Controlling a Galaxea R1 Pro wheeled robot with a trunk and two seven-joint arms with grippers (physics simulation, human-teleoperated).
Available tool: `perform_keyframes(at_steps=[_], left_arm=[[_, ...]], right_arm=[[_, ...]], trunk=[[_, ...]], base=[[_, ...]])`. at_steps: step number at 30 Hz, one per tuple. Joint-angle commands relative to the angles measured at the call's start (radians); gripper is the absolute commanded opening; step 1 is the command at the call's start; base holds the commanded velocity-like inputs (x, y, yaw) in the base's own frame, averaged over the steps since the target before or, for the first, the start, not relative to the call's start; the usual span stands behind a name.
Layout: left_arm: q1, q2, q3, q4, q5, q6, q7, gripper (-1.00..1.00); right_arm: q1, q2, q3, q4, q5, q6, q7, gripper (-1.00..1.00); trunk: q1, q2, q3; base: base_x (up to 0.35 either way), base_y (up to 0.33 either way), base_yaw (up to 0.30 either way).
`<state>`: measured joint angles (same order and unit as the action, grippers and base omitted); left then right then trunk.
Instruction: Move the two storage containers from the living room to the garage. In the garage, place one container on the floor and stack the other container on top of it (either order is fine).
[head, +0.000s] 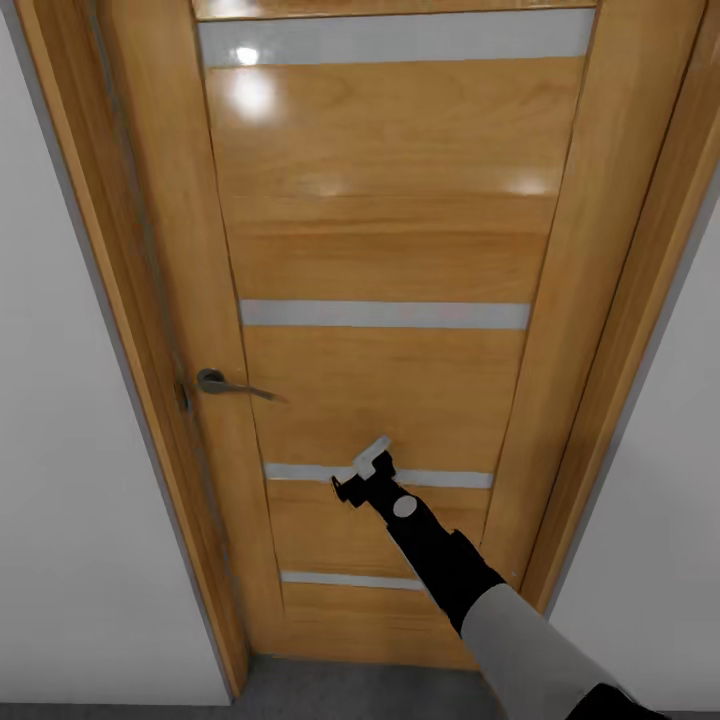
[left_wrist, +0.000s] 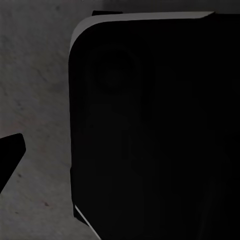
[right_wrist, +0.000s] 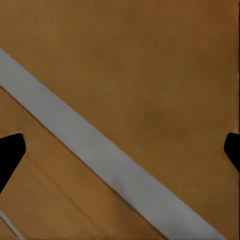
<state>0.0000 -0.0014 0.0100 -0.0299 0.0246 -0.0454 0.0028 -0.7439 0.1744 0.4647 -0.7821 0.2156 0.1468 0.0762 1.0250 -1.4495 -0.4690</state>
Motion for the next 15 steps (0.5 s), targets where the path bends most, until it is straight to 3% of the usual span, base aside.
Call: perform_keyframes(at_steps=[1, 2, 4, 8, 15], left_arm=[[0.0, 0.0, 0.001, -0.001, 0.003, -0.002, 0.0, 1.0], [0.0, 0.0, 0.001, -0.002, 0.002, -0.002, 0.0, 1.0], [0.0, 0.0, 0.001, -0.003, 0.003, -0.002, 0.0, 1.0], [0.0, 0.0, 0.001, -0.003, 0.003, -0.002, -0.001, 1.0], [0.0, 0.001, 0.0, -0.002, 0.001, -0.001, -0.003, 1.0]], right_arm=[[-0.03, 0.0, 0.0, 0.032, 0.01, 0.001, 0.004, 1.0], [-0.093, 0.0, 0.001, 0.087, 0.009, -0.004, -0.001, 1.0], [-0.108, 0.0, 0.001, 0.094, 0.009, -0.004, -0.004, 1.0], [-0.124, 0.0, 0.002, 0.116, 0.008, -0.005, -0.008, 1.0], [-0.127, 0.0, 0.002, 0.145, 0.01, -0.006, -0.013, 1.0]], trunk=[[0.0, -0.001, -0.001], [0.0, -0.001, -0.001], [0.0, -0.001, -0.001], [0.0, -0.001, -0.001], [0.0, -0.001, -0.001]], base=[[0.0, 0.0, 0.0], [0.0, 0.0, 0.0], [0.0, 0.0, 0.0], [0.051, 0.0, 0.0], [0.282, 0.0, 0.0]])
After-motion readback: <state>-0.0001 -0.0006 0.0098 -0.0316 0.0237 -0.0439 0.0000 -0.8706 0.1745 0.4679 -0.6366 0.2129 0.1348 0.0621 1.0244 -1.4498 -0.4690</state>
